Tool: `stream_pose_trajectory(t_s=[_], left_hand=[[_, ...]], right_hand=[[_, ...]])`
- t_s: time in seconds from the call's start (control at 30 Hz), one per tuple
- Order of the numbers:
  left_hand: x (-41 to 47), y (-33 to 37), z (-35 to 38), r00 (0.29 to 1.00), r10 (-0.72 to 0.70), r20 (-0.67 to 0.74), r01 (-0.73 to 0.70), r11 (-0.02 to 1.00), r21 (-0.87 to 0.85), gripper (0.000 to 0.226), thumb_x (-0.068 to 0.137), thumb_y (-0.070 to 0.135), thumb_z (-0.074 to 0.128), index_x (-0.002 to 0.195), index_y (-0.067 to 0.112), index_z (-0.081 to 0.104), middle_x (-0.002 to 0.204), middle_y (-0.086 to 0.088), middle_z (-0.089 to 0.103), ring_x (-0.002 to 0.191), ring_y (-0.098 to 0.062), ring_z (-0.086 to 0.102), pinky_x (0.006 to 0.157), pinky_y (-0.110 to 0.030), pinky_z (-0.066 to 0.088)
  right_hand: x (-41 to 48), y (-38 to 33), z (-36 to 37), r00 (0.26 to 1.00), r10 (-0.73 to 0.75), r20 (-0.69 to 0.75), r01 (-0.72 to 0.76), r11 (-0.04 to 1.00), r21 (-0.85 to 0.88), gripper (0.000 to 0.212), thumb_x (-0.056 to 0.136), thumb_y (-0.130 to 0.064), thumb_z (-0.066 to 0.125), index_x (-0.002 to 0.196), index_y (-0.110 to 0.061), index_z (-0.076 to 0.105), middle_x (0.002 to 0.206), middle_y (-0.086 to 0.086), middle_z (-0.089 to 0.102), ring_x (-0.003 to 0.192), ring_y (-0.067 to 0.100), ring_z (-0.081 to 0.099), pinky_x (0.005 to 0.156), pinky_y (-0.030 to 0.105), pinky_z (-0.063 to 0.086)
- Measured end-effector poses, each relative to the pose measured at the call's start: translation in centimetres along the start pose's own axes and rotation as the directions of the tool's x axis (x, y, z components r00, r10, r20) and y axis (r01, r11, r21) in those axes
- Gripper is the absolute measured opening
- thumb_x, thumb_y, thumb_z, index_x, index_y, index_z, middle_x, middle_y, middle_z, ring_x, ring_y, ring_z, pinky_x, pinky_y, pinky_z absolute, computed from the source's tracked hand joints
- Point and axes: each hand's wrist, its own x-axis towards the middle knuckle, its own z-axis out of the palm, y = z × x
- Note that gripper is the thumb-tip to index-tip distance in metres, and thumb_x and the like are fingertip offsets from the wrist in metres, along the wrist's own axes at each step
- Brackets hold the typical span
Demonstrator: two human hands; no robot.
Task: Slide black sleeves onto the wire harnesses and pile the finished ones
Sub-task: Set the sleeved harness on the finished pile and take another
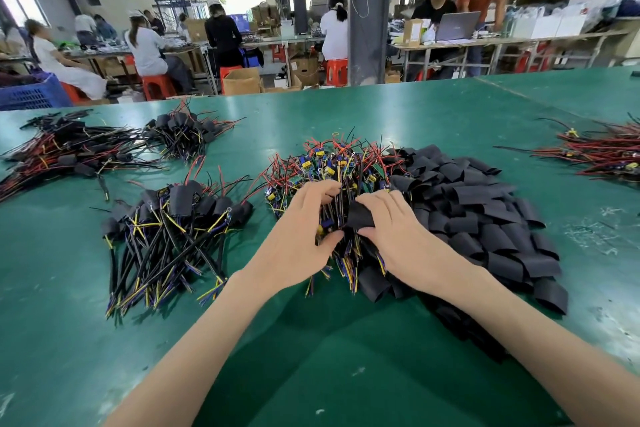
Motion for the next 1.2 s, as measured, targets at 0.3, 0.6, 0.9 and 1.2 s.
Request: stream_pose_trajectory(t_s=[0.3, 0.6, 0.9, 1.2], left_hand=[[0.5, -1.2, -1.3, 1.000, -0.021, -0.010, 0.023, 0.958, 0.286, 0.030, 0.078, 0.039, 0.073, 0.094, 0.013, 0.069, 0.098, 0.010, 0.059, 0.098, -0.012, 0.042, 0.087, -0.028, 0.028], [0.5, 0.1, -1.1, 0.996, -0.084, -0.024, 0.086, 0.994, 0.073, 0.021, 0.082, 0.022, 0.072, 0.098, 0.009, 0.067, 0.122, 0.006, 0.033, 0.087, 0.002, 0.043, 0.082, -0.013, 0.034], [0.4, 0.3, -1.1, 0.993, -0.119, 0.010, 0.118, 0.991, 0.065, 0.015, 0.088, 0.024, 0.064, 0.094, 0.010, 0.064, 0.122, 0.006, 0.034, 0.086, 0.000, 0.045, 0.081, -0.018, 0.030], [0.4, 0.4, -1.2, 0.992, -0.115, 0.056, 0.104, 0.980, 0.171, 0.024, 0.089, 0.028, 0.061, 0.102, 0.008, 0.064, 0.130, 0.000, 0.038, 0.091, -0.014, 0.047, 0.085, -0.036, 0.042]], right_hand=[[0.1, 1.3, -0.2, 0.994, 0.034, -0.102, -0.026, 0.996, 0.079, 0.034, 0.090, -0.017, 0.050, 0.120, -0.005, 0.039, 0.106, 0.018, 0.053, 0.094, 0.025, 0.039, 0.088, 0.034, 0.034], [0.2, 1.1, -1.6, 0.997, 0.007, -0.074, -0.008, 1.000, -0.013, 0.037, 0.090, -0.029, 0.052, 0.119, -0.006, 0.058, 0.109, 0.009, 0.058, 0.098, 0.027, 0.048, 0.085, 0.034, 0.034], [0.4, 0.8, -2.0, 0.989, 0.036, 0.141, -0.031, 0.999, -0.040, 0.039, 0.098, -0.028, 0.035, 0.131, -0.012, 0.050, 0.130, 0.003, 0.051, 0.106, 0.027, 0.056, 0.083, 0.036, 0.042], [0.1, 0.7, -1.4, 0.987, 0.117, 0.107, -0.139, 0.965, 0.225, 0.037, 0.095, -0.014, 0.053, 0.131, -0.009, 0.049, 0.129, 0.006, 0.049, 0.097, 0.037, 0.055, 0.086, 0.047, 0.045]])
